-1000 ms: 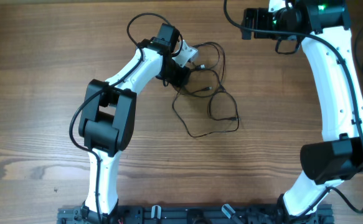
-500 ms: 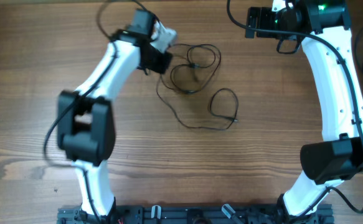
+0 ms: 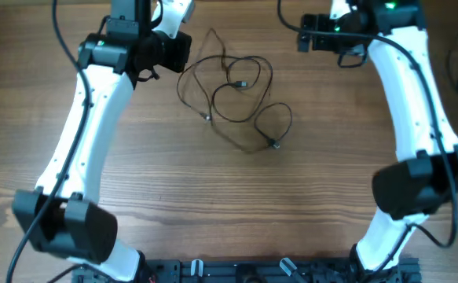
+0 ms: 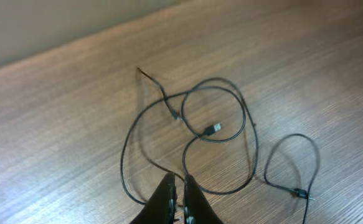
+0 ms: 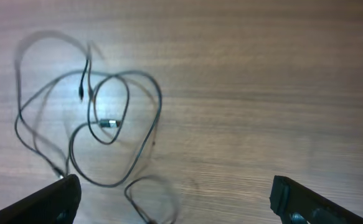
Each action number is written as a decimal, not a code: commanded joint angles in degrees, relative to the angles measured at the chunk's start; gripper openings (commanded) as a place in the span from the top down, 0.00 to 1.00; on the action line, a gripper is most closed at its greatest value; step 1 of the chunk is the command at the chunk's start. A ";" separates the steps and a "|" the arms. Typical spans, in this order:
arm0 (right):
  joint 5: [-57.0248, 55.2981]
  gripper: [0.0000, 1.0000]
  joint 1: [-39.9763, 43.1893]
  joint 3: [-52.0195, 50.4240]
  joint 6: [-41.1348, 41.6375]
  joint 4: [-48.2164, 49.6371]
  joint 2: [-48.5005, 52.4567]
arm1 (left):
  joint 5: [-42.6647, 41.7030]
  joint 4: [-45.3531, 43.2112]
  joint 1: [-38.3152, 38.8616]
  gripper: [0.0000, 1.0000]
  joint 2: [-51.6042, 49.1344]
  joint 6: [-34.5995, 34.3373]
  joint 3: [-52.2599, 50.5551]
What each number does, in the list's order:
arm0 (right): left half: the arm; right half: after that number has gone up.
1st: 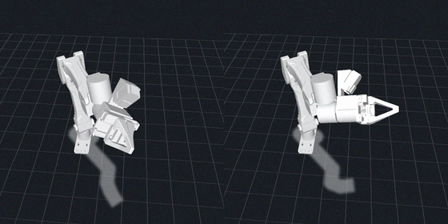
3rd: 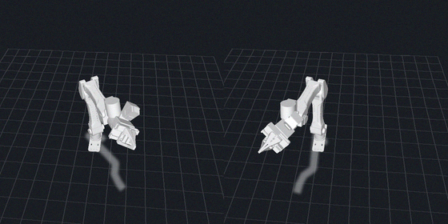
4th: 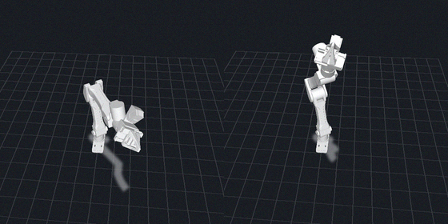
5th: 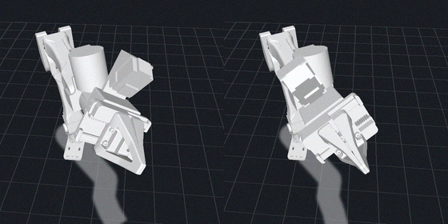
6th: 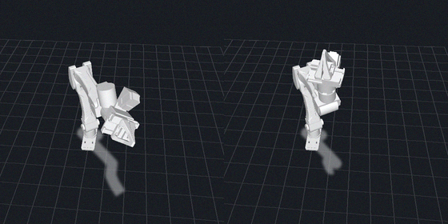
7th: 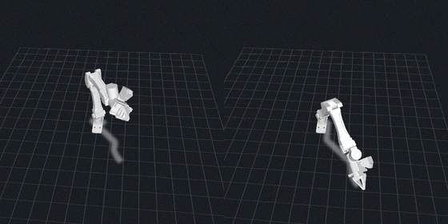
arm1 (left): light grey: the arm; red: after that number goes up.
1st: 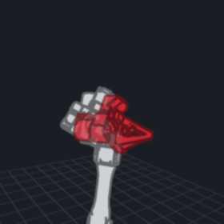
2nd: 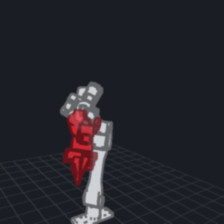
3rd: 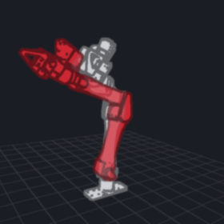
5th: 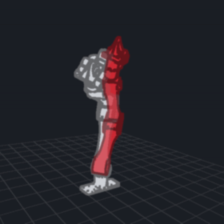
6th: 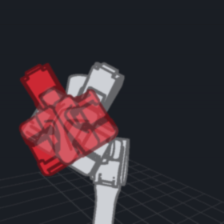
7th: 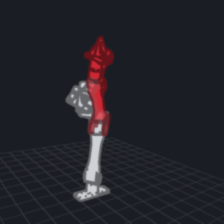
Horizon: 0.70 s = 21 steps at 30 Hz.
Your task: Untangle cables
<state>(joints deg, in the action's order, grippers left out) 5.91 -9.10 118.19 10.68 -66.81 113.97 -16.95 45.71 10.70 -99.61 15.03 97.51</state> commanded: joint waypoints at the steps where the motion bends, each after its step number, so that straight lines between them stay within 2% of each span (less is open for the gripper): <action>1: 2.78 0.00 -2.43 -0.57 0.66 0.02 3.96 | 0.11 -0.02 -0.13 0.93 4.35 -0.48 0.66; 8: 2.75 0.00 -6.49 -0.57 1.60 -0.11 6.54 | 0.09 0.22 -0.13 0.91 5.14 -0.48 0.63; 10: 1.84 0.00 -7.58 -0.57 3.43 -0.35 7.23 | 0.13 0.24 -0.13 0.85 5.11 -0.50 0.63; 12: -2.14 0.00 -8.90 -0.57 6.60 -0.52 8.13 | 0.11 0.20 -0.52 0.63 5.11 -0.50 0.63; 13: -3.43 0.00 -9.18 -0.57 7.82 -0.52 8.48 | 0.11 0.22 -0.79 0.56 5.09 -0.50 0.63; 15: -4.61 0.00 -9.62 -0.57 7.96 -0.28 9.22 | 0.11 0.26 -1.42 0.53 4.72 -0.52 0.63; 21: -4.81 0.00 -9.86 -0.57 7.45 2.75 9.53 | 0.11 0.85 -3.10 0.50 1.11 -0.57 0.59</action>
<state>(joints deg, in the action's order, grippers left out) 3.16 -18.72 117.56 17.12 -65.69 122.61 -16.95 46.35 8.56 -95.64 14.41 97.51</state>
